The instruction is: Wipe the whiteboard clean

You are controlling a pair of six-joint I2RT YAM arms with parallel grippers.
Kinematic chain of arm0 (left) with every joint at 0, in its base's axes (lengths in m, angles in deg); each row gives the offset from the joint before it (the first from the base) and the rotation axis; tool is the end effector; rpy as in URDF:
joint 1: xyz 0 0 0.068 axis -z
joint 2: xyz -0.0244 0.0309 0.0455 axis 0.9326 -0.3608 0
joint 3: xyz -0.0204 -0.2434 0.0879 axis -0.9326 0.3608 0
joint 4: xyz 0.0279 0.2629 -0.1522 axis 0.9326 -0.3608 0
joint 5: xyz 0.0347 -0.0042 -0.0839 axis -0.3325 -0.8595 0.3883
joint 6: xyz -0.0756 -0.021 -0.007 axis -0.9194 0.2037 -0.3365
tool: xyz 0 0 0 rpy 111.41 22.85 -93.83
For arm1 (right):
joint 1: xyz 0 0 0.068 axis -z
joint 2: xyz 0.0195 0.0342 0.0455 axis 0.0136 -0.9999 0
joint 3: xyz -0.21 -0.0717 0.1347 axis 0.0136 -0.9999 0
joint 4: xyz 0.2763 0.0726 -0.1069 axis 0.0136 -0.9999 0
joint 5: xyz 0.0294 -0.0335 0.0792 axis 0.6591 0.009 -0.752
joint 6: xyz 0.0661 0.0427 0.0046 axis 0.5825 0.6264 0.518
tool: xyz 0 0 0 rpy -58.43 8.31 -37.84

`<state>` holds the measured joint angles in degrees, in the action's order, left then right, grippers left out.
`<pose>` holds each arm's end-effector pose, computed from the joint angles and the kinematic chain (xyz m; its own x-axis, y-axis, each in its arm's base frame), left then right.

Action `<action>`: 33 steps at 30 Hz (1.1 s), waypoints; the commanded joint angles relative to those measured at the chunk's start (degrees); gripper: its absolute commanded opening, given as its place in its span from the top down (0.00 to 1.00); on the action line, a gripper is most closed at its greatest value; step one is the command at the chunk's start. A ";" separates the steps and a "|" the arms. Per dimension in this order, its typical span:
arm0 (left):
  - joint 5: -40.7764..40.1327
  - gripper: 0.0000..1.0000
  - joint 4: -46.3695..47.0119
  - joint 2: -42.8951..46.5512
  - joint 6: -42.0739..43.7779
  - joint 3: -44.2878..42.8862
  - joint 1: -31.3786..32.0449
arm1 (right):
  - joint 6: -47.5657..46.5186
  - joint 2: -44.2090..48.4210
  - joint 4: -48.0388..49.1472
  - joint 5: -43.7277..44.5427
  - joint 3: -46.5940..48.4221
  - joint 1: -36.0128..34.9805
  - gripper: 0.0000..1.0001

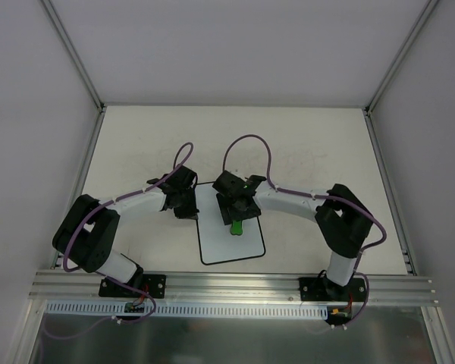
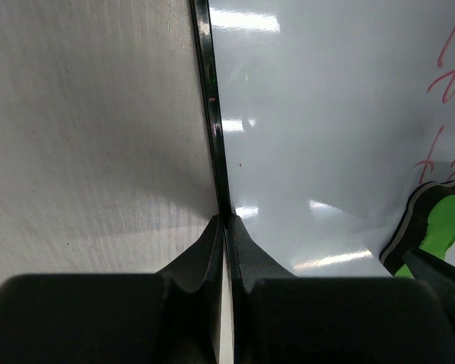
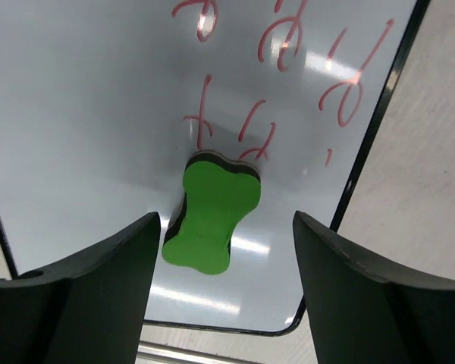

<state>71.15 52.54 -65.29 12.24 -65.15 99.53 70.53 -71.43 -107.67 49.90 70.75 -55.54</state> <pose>0.2794 -0.1692 0.0873 -0.9159 -0.1470 -0.3735 -0.0195 0.9457 -0.3244 0.2393 0.3344 0.1170 -0.7314 -0.5307 -0.4283 -0.5663 0.8225 -0.0521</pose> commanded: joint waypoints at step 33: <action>-2.74 1.00 -3.69 -1.26 1.93 2.99 -0.35 | 11.25 -3.04 3.02 2.97 0.86 -2.66 0.91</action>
<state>71.15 52.78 -65.29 12.24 -65.04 99.53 83.10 -72.35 -106.49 53.34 69.72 -57.83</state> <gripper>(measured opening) 0.010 0.160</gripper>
